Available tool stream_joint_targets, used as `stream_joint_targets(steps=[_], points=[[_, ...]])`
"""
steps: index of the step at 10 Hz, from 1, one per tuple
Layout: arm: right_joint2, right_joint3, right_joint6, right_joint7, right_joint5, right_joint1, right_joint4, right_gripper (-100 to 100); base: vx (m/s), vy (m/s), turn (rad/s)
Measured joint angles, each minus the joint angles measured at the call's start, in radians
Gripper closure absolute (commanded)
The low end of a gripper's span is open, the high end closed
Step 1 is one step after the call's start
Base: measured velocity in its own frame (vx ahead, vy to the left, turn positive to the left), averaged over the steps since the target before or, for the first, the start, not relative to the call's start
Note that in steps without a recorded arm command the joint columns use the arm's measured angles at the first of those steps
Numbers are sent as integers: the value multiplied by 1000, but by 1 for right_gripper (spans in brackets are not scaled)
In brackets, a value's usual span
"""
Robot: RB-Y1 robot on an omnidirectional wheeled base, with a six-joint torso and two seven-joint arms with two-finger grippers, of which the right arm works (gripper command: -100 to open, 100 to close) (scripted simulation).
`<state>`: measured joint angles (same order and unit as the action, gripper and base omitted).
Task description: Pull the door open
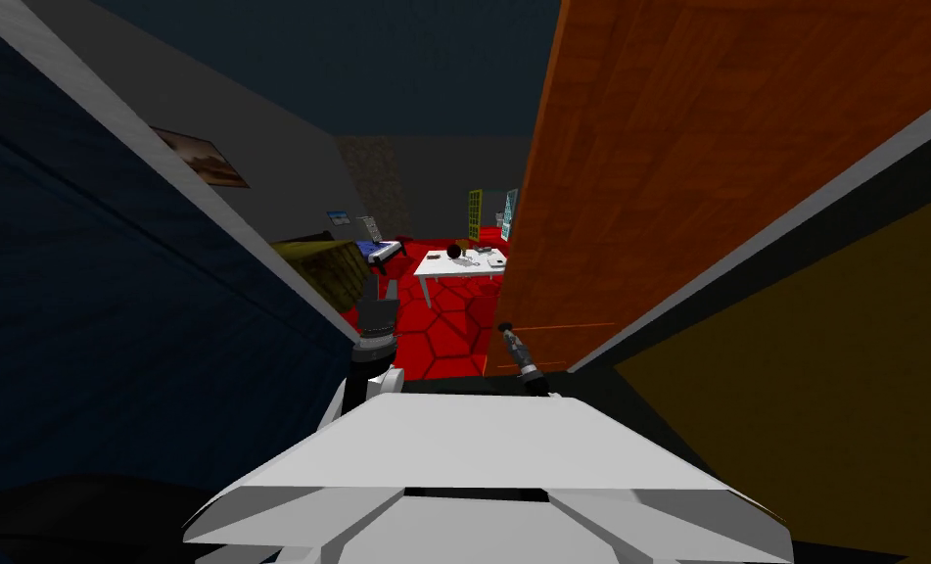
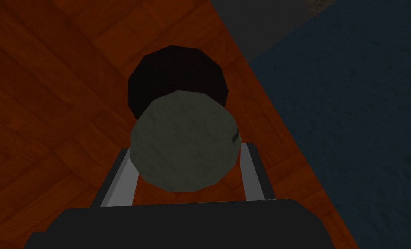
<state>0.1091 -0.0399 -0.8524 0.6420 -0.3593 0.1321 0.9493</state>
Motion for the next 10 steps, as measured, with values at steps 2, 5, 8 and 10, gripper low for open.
stream_joint_targets(steps=[2, 5, 8, 10], points=[[4, 3, 4, -47, 23, 2, 5, 100, -47, -36, 173], [8, 10, 11, -122, 65, 10, 19, 100, -54, -25, 111], [15, 12, 11, -196, 113, 14, 17, 100, -51, -23, 98], [19, 14, 18, -241, 137, 15, 20, 100, -69, -24, 168]])
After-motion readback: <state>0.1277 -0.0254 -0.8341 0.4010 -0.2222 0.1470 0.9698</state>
